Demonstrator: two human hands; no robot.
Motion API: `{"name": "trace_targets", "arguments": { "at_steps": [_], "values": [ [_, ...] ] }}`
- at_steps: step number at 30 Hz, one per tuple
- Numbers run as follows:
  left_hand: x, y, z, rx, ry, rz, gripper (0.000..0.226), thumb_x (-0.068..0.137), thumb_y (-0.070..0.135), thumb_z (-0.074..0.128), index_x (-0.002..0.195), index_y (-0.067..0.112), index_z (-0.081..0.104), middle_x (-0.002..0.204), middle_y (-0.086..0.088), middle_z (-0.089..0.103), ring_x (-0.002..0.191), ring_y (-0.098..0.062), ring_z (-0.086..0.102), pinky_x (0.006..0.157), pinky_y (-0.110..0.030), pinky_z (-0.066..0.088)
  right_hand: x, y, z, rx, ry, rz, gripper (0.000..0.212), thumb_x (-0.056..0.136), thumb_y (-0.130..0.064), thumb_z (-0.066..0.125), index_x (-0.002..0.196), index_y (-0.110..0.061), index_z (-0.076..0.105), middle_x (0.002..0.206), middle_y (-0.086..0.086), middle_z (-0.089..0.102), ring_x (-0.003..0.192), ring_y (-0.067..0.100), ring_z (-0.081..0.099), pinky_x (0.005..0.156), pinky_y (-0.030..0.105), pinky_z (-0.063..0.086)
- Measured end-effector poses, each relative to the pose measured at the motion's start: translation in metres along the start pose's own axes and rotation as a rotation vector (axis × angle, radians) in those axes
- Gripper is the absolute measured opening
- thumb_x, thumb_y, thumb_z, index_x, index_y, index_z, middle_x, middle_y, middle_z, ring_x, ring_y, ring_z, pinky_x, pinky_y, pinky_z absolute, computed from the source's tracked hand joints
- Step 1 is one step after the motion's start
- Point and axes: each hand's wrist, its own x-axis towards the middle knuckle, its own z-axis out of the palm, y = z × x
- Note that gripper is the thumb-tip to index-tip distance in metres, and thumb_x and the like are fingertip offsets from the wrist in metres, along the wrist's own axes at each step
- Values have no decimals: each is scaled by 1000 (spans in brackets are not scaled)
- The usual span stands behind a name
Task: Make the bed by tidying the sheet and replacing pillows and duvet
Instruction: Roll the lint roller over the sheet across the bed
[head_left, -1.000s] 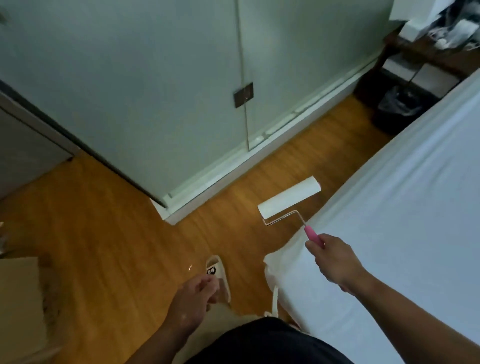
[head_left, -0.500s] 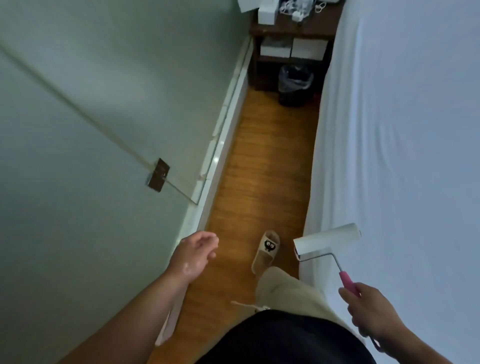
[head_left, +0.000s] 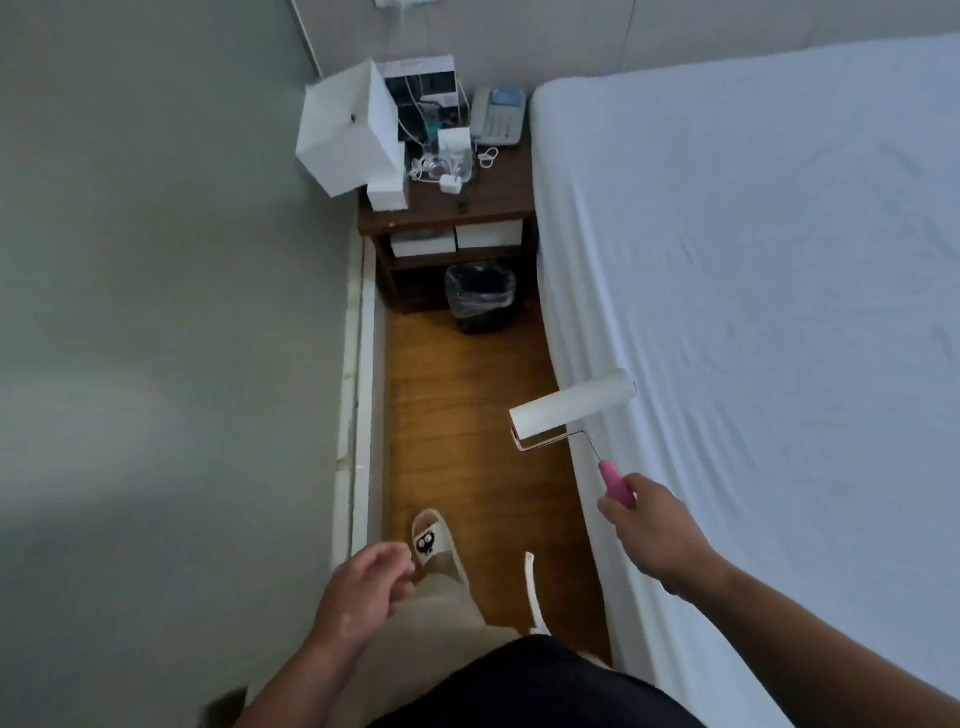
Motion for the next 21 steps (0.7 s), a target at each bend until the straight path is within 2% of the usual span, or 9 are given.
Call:
{"name": "trace_targets", "arguments": {
  "at_steps": [3,6,8,10,15,18,21],
  "values": [
    [80,67,-13,68,-53,55,15,100,28,61,96,21,74,92,-3,77,88,-28,73,79,-42,58,48,-37,-8,5,80,77,14,101,-33,56,101,-20,56,86,0,61,72,13,60,59,24,42],
    [153,148,-25,219,-156,104,14,100,32,60,97,24,72,96,0,76,88,-22,73,78,-38,57,84,-66,-13,88,145,200,12,99,-34,58,95,-22,57,86,1,63,74,16,61,64,28,47],
    [193,205,-29,343,-224,158,14,100,35,60,99,27,72,97,4,75,87,-18,72,77,-35,58,100,-84,-17,193,193,293,14,96,-33,59,91,-21,60,79,3,65,66,18,60,62,35,50],
    [230,267,-25,441,-269,220,14,99,36,60,97,29,72,96,5,75,86,-16,72,80,-36,59,116,-98,-23,281,247,360,15,93,-31,60,86,-17,61,71,6,65,56,19,56,55,34,46],
    [299,408,26,566,-368,338,16,100,36,58,101,27,71,100,6,72,94,-14,70,86,-35,59,169,-126,-50,394,364,457,15,90,-27,61,81,-15,61,70,6,67,61,22,61,56,31,43],
    [330,465,69,574,-398,377,17,101,39,56,105,29,69,103,5,72,96,-14,69,89,-36,59,221,-136,-77,463,411,482,12,89,-25,62,81,-16,61,70,6,67,63,23,61,58,33,45],
    [354,508,112,566,-434,341,17,102,38,55,106,29,69,103,4,72,96,-15,69,89,-36,58,285,-144,-118,477,425,481,10,90,-24,61,83,-17,60,72,4,67,69,23,63,64,36,50]
  ]
}}
